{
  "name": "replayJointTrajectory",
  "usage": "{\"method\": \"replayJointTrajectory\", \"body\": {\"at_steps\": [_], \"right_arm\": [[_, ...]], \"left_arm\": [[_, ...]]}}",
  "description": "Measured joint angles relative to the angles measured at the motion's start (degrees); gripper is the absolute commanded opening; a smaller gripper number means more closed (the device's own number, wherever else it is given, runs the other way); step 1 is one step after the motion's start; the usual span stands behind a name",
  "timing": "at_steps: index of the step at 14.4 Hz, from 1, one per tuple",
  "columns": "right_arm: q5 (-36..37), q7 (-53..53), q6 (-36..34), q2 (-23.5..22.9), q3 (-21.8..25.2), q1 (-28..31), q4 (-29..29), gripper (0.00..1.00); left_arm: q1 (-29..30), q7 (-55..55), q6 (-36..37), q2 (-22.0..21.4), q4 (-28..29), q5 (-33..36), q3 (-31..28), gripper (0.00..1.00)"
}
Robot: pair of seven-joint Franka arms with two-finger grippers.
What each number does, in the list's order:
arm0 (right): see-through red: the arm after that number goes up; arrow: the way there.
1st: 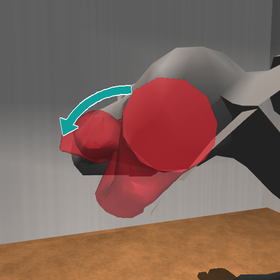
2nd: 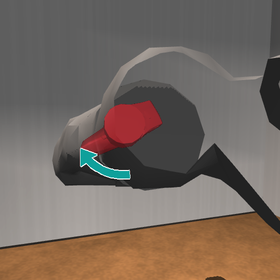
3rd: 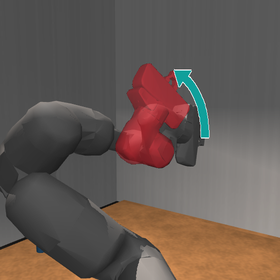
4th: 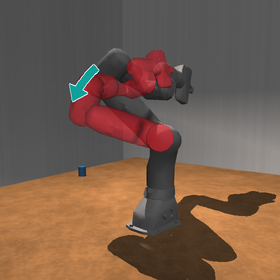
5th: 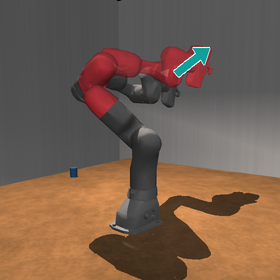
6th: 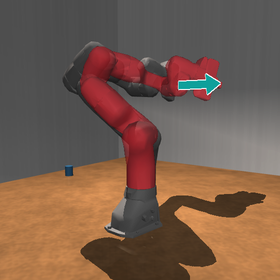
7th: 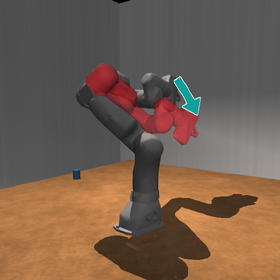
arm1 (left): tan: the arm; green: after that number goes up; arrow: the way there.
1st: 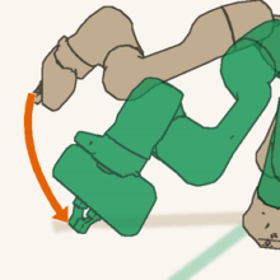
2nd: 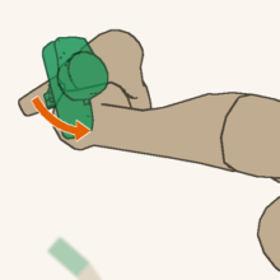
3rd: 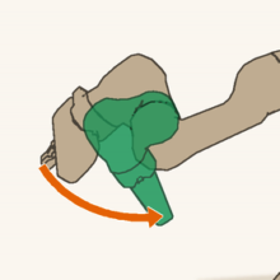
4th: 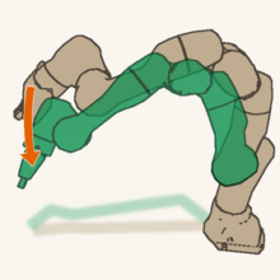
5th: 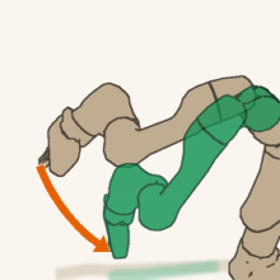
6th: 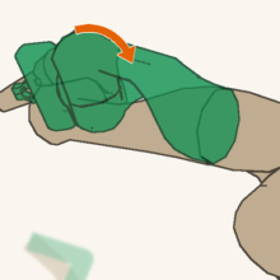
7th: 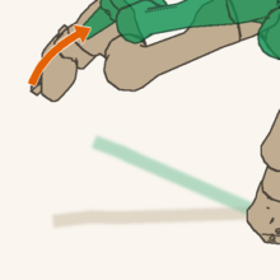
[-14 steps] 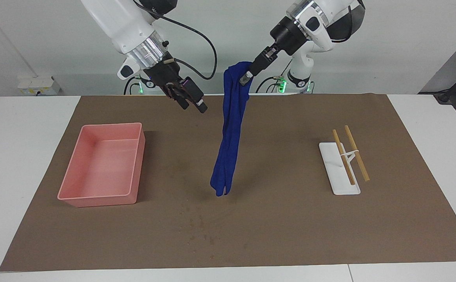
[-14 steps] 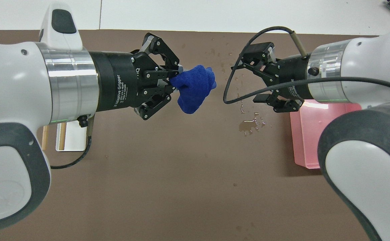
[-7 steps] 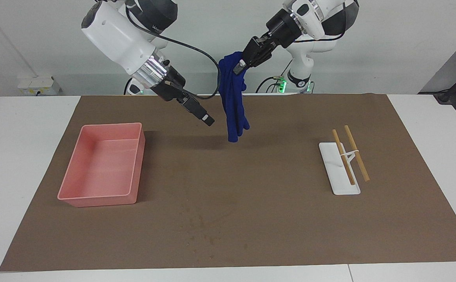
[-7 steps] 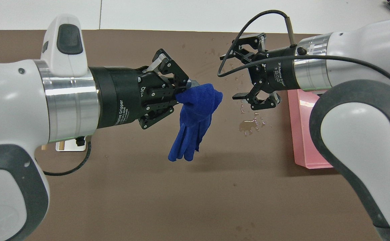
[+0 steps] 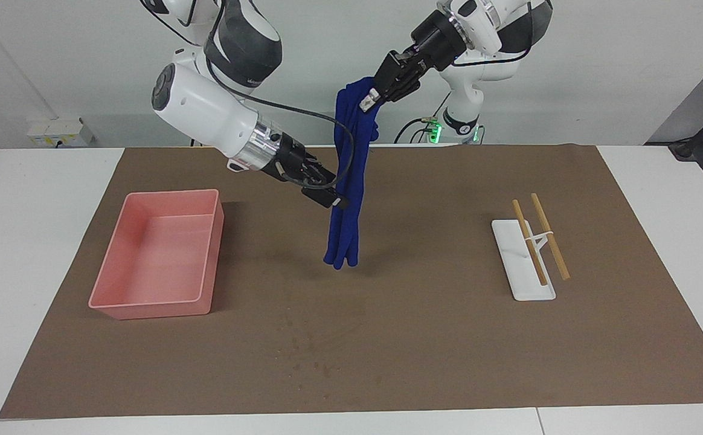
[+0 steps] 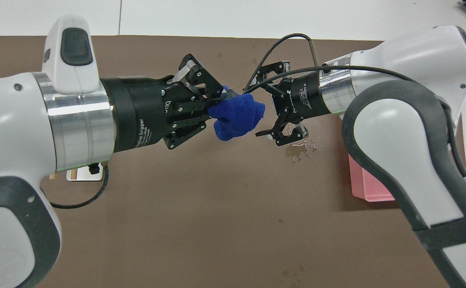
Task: Wipe water with towel using both arms
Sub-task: 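Carry the cloth toward the right gripper while the right gripper reaches it, then grasp the cloth with the right gripper and open the left gripper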
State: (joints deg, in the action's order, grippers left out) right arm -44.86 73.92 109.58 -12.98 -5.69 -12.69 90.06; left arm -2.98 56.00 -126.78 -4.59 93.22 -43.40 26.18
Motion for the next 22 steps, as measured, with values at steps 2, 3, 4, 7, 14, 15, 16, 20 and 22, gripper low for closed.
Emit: {"method": "replayJointTrajectory", "body": {"at_steps": [2, 3, 4, 7, 14, 15, 16, 20, 22], "right_arm": [[0.0, 0.9, -0.8, 0.0, 0.0, -0.2, 1.2, 0.99], [0.0, 1.0, -0.7, 0.0, 0.0, -0.5, 1.5, 0.99], [-0.1, 1.0, -0.4, 0.0, 0.0, -0.7, 1.6, 0.99], [-2.3, 1.0, 2.1, 0.0, 0.0, -1.3, 1.6, 0.99], [-3.3, 2.8, 8.3, 0.0, 0.0, -6.6, 1.6, 0.00], [-3.3, 2.8, 8.6, 0.0, 0.0, -6.9, 1.6, 0.00], [-3.2, 2.6, 8.7, 0.0, 0.0, -7.0, 1.6, 0.00], [-0.4, 2.2, 11.2, 0.2, 0.1, -7.1, 1.4, 0.00], [2.6, 2.2, 12.7, 0.3, 0.2, -7.1, 1.3, 0.00]], "left_arm": [[-2.0, 0.0, -6.0, -0.9, 3.0, 0.0, 0.1, 0.00], [-3.0, 0.0, -8.3, -1.4, 4.5, 0.0, 0.1, 0.00], [-3.5, 0.0, -9.5, -1.8, 5.6, -0.1, 0.1, 0.00], [-3.8, 0.0, -10.4, -2.6, 6.7, -0.3, 0.0, 0.00], [-3.7, 0.0, -10.6, -2.8, 6.8, -0.4, -0.2, 0.00], [-3.7, 0.0, -10.6, -2.8, 6.8, -0.4, -0.2, 0.00], [-3.7, 0.0, -10.6, -2.8, 6.9, -0.4, -0.2, 0.00], [-3.7, 0.0, -10.5, -2.8, 6.9, -0.5, -0.2, 0.00], [-3.5, 0.0, -10.2, -2.8, 6.9, -0.5, -0.4, 0.00]]}}
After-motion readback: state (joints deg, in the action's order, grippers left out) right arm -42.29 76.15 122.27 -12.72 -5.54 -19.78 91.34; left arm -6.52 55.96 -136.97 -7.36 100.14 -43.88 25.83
